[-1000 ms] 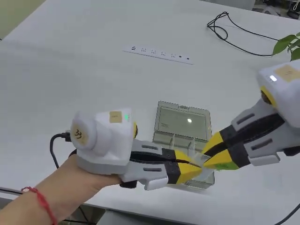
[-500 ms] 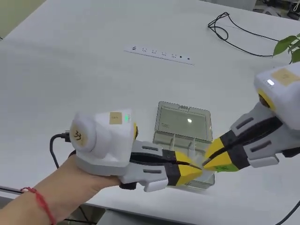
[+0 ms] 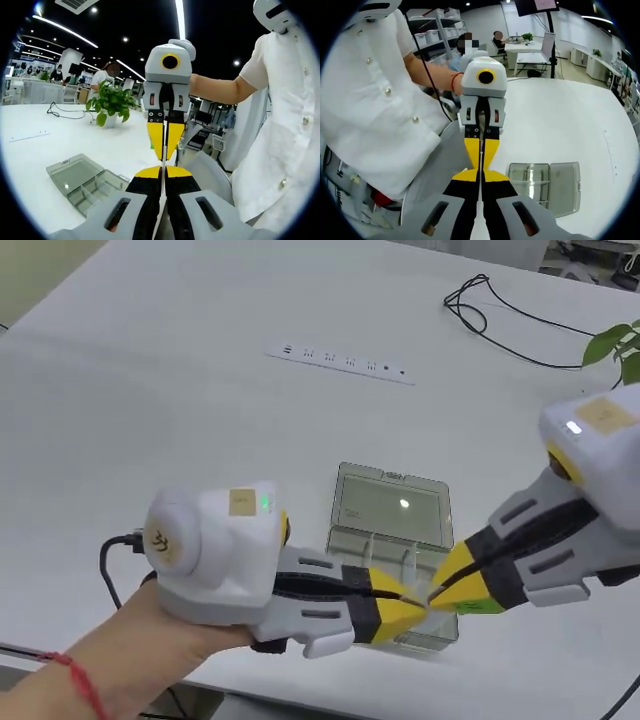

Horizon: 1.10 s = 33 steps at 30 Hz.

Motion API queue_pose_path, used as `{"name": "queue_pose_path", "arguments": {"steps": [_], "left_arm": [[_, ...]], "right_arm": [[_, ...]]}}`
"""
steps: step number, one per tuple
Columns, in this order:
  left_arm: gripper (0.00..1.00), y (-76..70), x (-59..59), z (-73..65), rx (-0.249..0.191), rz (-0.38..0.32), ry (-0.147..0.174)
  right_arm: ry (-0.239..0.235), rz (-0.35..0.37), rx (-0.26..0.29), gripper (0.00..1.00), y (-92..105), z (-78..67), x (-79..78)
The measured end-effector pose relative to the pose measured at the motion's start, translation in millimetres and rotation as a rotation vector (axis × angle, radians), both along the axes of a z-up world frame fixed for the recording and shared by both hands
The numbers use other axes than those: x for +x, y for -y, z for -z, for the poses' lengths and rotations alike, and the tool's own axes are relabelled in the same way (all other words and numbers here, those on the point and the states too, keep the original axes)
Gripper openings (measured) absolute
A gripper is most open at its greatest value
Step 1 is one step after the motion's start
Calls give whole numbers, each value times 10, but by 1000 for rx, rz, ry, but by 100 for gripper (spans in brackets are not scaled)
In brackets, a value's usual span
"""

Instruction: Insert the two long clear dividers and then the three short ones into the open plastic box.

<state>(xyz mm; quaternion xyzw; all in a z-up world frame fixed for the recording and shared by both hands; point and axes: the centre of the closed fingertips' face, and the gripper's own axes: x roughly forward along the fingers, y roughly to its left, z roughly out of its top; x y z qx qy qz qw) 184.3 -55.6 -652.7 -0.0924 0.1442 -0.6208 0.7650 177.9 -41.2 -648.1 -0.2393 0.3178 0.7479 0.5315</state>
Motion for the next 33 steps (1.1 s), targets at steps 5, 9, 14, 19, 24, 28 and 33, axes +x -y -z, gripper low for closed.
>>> {"name": "queue_pose_path", "arguments": {"steps": [5,9,14,19,24,28,33], "left_arm": [[0,-10,0,20,9,-3,1],[0,-32,7,42,19,-9,2],[1,-113,53,71,23,-40,-3],[4,-203,91,108,33,-68,-3],[11,-302,144,166,49,-105,-6],[18,-371,172,232,75,-131,-6],[30,-440,202,312,108,-162,-4]], "right_arm": [[0,3,0,2,-11,-10,-13],[1,8,4,2,-15,-31,-5],[8,24,9,2,0,-53,36],[20,54,24,2,25,-100,122],[34,93,29,2,91,-88,293],[57,121,25,2,113,-48,393],[92,155,19,2,117,14,524]]}}
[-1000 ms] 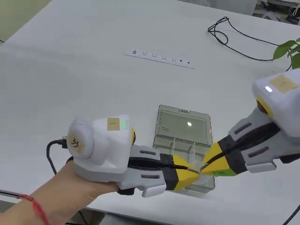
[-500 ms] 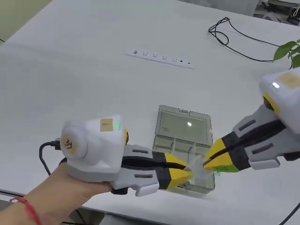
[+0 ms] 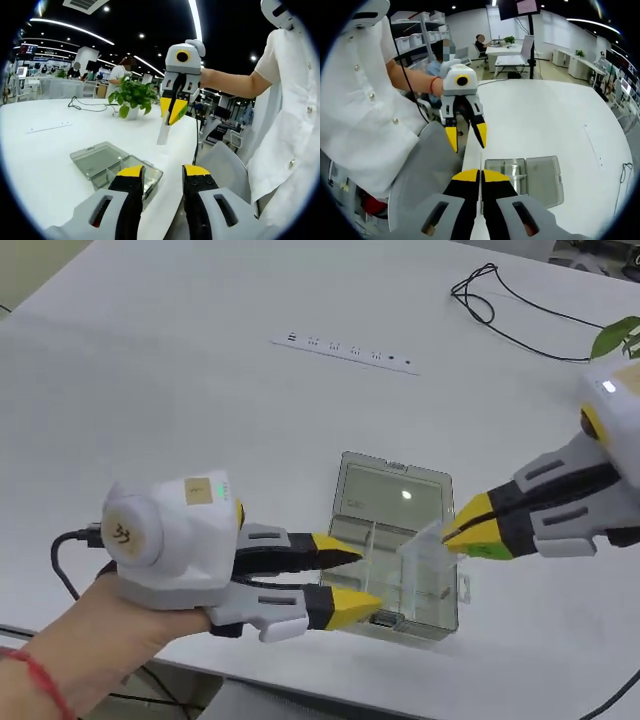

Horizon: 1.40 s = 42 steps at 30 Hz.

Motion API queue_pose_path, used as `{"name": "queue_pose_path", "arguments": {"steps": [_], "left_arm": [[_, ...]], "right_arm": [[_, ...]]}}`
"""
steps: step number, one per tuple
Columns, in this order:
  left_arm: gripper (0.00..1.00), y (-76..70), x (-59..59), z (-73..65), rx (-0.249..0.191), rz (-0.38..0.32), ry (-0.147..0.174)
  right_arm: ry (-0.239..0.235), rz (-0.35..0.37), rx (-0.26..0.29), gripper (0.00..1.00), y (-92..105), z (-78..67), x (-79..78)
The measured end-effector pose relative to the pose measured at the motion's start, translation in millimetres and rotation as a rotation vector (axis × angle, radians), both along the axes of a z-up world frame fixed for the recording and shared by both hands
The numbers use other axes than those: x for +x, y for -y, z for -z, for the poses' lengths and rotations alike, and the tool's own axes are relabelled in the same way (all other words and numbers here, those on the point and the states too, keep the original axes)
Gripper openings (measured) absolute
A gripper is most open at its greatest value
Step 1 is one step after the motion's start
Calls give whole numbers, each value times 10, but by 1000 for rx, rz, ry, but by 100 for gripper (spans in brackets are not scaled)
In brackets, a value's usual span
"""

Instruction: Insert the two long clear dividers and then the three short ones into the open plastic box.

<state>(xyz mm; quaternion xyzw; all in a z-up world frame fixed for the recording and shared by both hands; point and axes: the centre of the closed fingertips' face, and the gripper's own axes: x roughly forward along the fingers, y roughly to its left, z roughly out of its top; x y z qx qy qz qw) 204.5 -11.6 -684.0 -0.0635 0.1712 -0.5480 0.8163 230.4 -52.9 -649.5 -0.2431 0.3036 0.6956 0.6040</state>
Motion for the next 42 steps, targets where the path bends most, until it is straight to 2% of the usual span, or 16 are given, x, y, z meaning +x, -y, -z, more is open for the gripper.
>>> {"name": "queue_pose_path", "arguments": {"steps": [3,7,10,12,14,18,21,24,26,28,29,31,35,42], "left_arm": [[39,-60,39,60,21,-31,-2],[49,-125,64,94,26,-57,-5],[54,-179,89,144,52,-71,4],[57,-198,98,161,55,-77,-4],[59,-218,107,176,61,-83,3],[71,-269,144,231,85,-103,14],[75,-292,152,260,88,-109,3],[79,-302,155,292,104,-107,1],[82,-301,157,310,109,-104,5],[84,-306,161,356,121,-102,-7],[86,-310,163,371,129,-101,-4],[88,-317,159,403,138,-98,-15],[93,-327,190,422,128,-110,-22],[93,-301,207,452,126,-109,-33]], "right_arm": [[16,23,-4,2,0,65,92],[24,44,-7,2,-14,165,174],[36,51,-14,2,-17,243,219],[39,63,-17,2,-18,299,260],[39,70,-13,2,-28,352,288],[44,77,-16,2,-39,483,322],[38,85,-15,2,-49,575,337],[35,89,-15,2,-23,721,374],[34,93,-18,2,-21,769,384],[35,97,-17,2,-7,854,417],[37,97,-17,2,-11,858,416],[29,104,-22,2,-12,883,415],[26,102,-38,2,5,930,388],[19,110,-42,2,29,976,382]]}}
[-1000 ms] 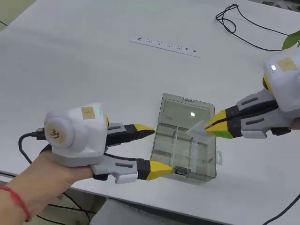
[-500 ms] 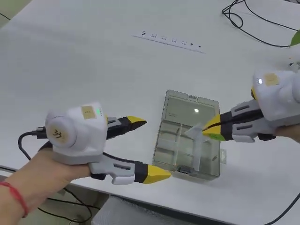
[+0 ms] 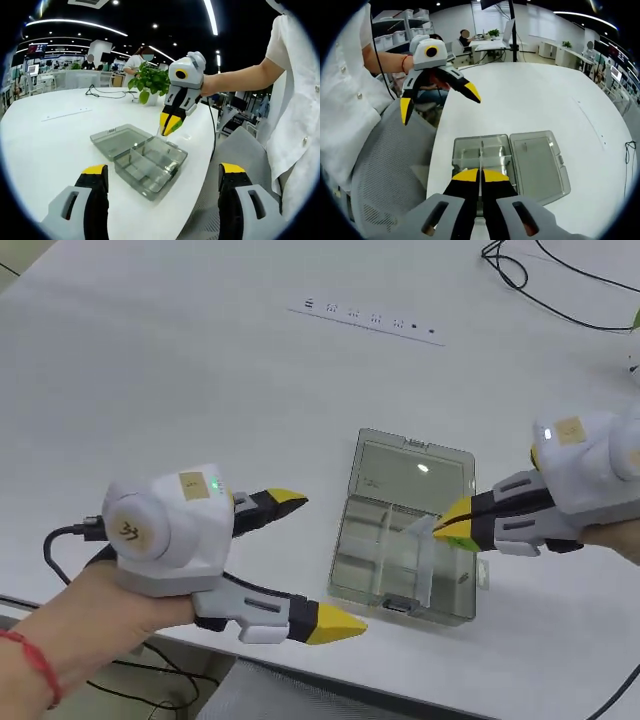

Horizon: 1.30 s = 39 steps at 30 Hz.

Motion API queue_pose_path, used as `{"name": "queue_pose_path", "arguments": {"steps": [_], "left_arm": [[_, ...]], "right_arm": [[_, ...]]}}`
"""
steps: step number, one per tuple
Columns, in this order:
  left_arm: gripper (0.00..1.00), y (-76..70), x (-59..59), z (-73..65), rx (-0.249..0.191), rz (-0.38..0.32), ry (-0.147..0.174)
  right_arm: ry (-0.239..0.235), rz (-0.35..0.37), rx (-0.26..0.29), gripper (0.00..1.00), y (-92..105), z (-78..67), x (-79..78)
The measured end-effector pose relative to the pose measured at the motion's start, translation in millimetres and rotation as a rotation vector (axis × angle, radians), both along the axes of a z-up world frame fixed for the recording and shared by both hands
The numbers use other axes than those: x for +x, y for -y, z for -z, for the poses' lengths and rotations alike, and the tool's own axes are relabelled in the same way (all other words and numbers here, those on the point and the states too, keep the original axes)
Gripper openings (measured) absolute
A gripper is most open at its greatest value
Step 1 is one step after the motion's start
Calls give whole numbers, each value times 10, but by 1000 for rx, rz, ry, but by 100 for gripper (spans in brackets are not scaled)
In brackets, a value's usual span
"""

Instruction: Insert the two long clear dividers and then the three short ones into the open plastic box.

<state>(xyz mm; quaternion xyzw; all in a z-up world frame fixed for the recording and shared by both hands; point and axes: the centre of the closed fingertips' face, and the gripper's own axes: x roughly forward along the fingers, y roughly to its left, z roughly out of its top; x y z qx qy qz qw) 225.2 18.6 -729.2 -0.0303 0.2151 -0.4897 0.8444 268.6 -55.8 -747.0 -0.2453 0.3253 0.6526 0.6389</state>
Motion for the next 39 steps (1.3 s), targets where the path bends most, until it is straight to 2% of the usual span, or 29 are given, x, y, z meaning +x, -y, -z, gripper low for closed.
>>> {"name": "queue_pose_path", "arguments": {"steps": [5,11,13,20,25,27,30,32,39], "left_arm": [[93,1,20,4,-9,-7,-4],[92,2,34,-7,-14,-2,-7],[92,-2,42,-10,-15,-3,-9],[92,1,49,-20,-19,-7,-12],[92,7,38,-15,-18,-4,-15],[92,7,38,-26,-21,-5,-14],[91,-1,41,-24,-21,-7,-13],[91,-2,44,-27,-23,-10,-13],[91,7,41,-24,-24,-7,-13]], "right_arm": [[-6,1,2,2,6,24,1],[21,-15,7,2,13,56,49],[17,-19,1,2,15,67,36],[51,-37,34,2,-61,68,15],[76,-66,12,2,-46,137,17],[50,-34,33,2,-44,89,62],[62,-14,42,2,-12,18,143],[46,6,56,2,-6,-20,146],[34,-4,30,2,14,41,43]]}}
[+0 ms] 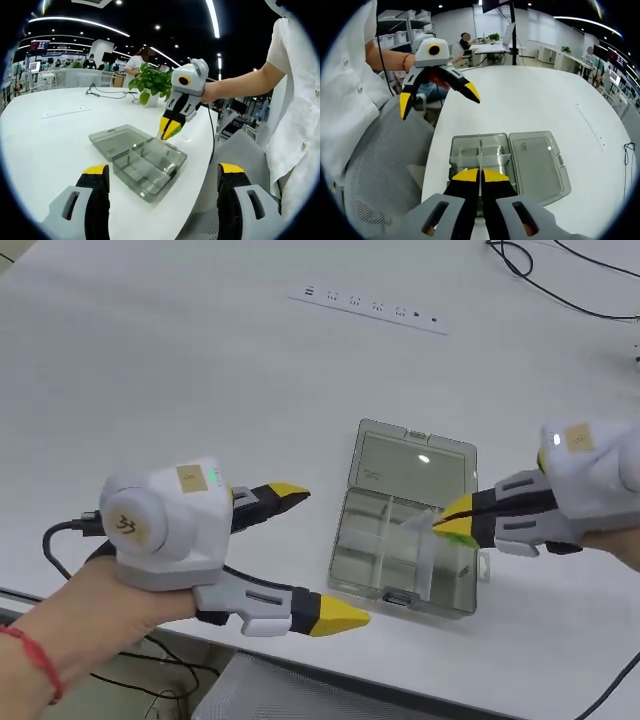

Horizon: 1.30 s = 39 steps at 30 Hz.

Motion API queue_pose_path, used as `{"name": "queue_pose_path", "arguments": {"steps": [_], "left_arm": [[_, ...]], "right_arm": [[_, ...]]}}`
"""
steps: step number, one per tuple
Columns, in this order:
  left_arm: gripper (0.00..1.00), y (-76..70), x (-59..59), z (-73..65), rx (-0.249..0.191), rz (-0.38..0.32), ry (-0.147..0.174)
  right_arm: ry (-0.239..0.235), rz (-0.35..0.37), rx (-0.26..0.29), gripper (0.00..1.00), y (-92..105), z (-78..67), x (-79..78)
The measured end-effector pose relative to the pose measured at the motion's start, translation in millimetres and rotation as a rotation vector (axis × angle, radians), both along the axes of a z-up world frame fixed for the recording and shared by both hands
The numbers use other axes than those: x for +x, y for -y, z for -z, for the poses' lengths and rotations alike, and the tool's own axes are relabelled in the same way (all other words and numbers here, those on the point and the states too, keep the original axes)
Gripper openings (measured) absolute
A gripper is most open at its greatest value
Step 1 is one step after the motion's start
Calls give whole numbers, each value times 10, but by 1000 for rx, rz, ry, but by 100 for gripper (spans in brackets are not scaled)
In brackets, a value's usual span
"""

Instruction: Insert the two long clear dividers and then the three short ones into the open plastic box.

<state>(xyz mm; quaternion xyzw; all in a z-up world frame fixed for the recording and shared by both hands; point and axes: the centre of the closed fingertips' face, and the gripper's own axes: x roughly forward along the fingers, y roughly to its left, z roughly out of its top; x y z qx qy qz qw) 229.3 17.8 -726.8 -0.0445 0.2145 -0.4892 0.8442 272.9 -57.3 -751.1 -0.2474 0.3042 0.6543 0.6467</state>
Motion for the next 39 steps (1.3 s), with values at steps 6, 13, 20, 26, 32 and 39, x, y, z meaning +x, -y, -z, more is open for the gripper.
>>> {"name": "queue_pose_path", "arguments": {"steps": [6,13,20,26,32,39], "left_arm": [[91,13,-11,8,0,6,-3],[90,23,-21,14,0,7,-7],[90,48,-26,17,-4,12,-10],[89,52,-26,25,-3,17,-11],[89,33,-19,32,-4,14,-12],[89,28,-36,63,-1,21,-17]], "right_arm": [[15,-10,-6,2,-13,22,-9],[54,-40,8,2,-80,46,-40],[61,-52,9,2,-84,67,-24],[63,-65,1,2,-112,110,-15],[61,-66,-1,1,-116,152,-16],[39,-56,-1,2,-171,204,-13]]}}
